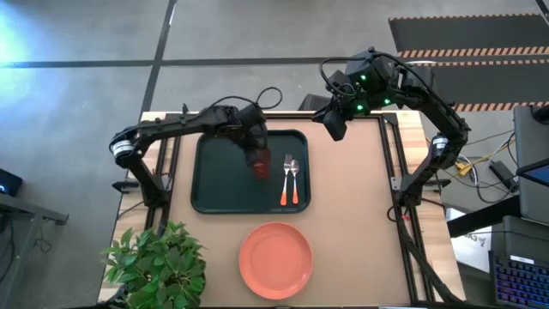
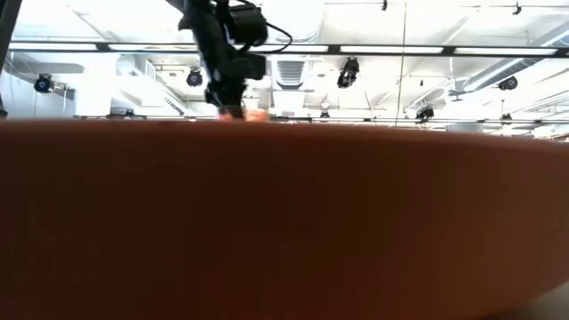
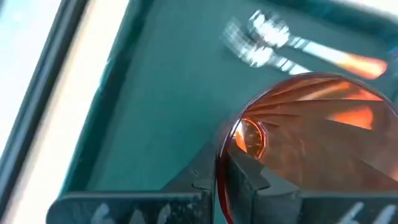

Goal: Pick and place plate/cup/fork/spoon on tray
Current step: Put the orange glass on the black table tray

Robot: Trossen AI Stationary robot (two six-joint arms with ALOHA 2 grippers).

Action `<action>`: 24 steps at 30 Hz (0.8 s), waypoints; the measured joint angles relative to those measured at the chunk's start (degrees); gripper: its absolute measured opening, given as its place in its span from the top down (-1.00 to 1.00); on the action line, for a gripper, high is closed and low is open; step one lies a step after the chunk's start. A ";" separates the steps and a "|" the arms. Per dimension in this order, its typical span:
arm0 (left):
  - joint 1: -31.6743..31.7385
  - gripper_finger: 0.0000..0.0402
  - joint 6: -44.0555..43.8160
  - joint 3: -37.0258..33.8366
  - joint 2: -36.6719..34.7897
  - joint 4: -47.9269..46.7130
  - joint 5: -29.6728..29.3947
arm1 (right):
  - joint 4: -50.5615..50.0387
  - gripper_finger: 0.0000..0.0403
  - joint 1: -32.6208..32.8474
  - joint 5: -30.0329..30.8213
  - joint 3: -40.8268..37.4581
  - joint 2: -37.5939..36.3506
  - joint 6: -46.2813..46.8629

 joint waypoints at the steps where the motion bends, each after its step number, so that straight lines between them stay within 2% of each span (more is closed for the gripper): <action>1: 0.06 0.99 0.02 0.00 -0.79 -1.73 -0.84 | -0.01 0.58 0.00 -0.01 0.00 0.00 -0.04; 9: 3.75 0.99 -3.71 -0.40 -10.43 -10.78 -10.82 | -0.06 0.62 0.00 0.00 0.00 0.02 -0.69; 16: 11.93 1.00 -5.74 -1.94 -15.41 -13.16 -11.27 | -0.07 0.59 0.00 -0.02 0.00 0.04 -0.71; 24: 17.49 1.00 -7.04 -6.29 -13.90 -12.78 -9.69 | -0.07 0.58 0.00 -0.02 0.00 0.04 -0.62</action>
